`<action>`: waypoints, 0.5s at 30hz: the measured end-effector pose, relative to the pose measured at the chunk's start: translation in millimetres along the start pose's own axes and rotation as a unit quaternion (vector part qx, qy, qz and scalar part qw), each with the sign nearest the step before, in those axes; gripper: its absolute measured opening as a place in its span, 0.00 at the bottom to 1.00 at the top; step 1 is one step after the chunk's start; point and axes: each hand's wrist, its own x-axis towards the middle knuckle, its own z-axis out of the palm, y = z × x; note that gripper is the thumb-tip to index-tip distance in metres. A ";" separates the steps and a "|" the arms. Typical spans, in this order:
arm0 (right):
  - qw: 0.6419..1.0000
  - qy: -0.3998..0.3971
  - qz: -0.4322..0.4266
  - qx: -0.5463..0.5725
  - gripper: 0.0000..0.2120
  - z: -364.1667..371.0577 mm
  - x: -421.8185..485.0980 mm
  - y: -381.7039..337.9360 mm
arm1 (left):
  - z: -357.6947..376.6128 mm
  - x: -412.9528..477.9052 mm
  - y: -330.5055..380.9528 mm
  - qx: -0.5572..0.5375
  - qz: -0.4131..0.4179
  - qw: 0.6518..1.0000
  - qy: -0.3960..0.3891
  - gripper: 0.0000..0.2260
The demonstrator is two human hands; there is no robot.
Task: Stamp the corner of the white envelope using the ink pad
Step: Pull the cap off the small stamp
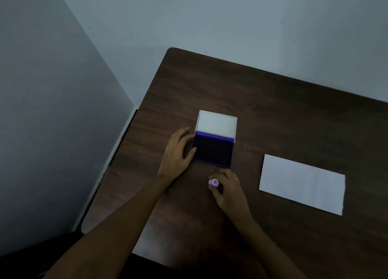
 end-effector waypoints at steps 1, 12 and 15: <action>0.999 0.003 0.026 0.039 0.09 -0.6 0.9 -1.4 | -0.1 -2.0 4.5 -0.001 -0.006 1.000 0.018 0.16; 0.687 0.031 0.345 0.639 0.05 -34.1 -14.0 -8.6 | -1.6 -53.5 78.6 -0.292 -0.037 0.949 -0.111 0.16; 0.649 0.022 0.356 0.672 0.05 -37.1 -18.7 -8.2 | -0.7 -56.5 87.1 -0.254 -0.006 0.962 -0.100 0.18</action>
